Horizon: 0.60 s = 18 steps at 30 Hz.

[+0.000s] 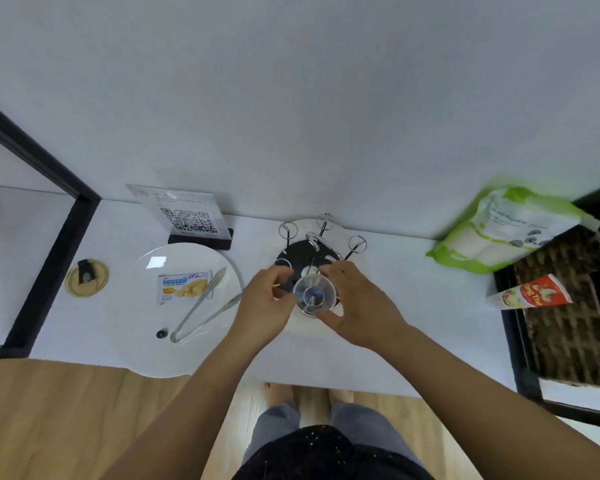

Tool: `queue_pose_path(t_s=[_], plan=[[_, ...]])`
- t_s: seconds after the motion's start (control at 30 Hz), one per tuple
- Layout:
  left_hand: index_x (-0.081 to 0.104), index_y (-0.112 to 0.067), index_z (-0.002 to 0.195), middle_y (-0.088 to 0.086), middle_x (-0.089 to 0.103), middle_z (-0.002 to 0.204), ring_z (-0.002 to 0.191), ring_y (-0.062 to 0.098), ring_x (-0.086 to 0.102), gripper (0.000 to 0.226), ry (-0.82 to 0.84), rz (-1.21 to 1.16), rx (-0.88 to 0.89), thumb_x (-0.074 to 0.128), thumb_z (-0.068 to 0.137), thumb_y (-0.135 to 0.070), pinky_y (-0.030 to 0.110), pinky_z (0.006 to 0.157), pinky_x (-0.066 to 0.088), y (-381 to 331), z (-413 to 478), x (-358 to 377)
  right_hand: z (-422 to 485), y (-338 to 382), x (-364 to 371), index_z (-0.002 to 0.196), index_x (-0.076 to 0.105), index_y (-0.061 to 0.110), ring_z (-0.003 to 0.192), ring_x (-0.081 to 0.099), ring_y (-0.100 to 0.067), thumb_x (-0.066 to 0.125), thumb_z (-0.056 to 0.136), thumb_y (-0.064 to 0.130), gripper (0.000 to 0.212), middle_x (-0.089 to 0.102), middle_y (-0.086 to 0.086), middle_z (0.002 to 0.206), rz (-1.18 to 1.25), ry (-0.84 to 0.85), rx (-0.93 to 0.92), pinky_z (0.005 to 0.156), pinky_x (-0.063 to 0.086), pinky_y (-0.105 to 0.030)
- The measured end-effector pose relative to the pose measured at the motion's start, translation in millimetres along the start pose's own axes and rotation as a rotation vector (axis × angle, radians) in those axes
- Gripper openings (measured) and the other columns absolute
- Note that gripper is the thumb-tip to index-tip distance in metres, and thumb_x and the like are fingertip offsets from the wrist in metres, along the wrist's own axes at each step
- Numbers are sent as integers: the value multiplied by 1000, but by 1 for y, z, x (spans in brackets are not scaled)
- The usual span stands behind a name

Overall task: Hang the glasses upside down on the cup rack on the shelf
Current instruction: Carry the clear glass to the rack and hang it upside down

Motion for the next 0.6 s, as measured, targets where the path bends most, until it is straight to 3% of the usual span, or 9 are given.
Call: queue_pose_path(t_s=[0.1,0.23,0.3,0.47,0.6], plan=[[61,-24,114,-5,61,112,87,1,58,29,9,-8,73,66,88,-13,13,70,43,-20,6,0,-18,-2,-19,138,41,22,102,58,-20,66,86,40,61,40,0,139,38,-91,74,75,47,-29],[62,-25,111,-10,62,105,82,-5,57,29,33,-27,165,63,86,-10,16,77,47,-52,9,4,-43,-9,-46,136,47,20,106,57,-19,64,88,37,54,45,1,135,43,-189,118,85,50,-38],[64,-25,109,-10,63,106,80,-4,59,28,31,-29,210,62,86,-9,17,78,46,-70,7,5,-57,-15,-62,132,50,21,103,58,-18,64,88,36,48,47,3,132,46,-250,146,84,50,-39],[63,-27,107,-15,63,108,80,-9,57,25,47,-23,383,61,88,-12,5,65,44,-126,-13,14,-90,-28,-101,125,55,20,92,60,-20,65,88,31,39,49,4,127,73,-405,191,79,52,-43],[64,-26,104,-14,66,103,81,-6,58,24,94,-47,515,60,88,-8,5,67,44,-177,-51,40,-130,-36,-129,119,59,19,92,56,-12,66,88,27,33,53,6,122,105,-541,185,77,54,-40]])
Point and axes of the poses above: each hand's wrist, its own z-axis towards the middle knuckle, its own x-axis out of the palm, y = z × x, the point moved 4 cm from there along z, towards the middle knuckle
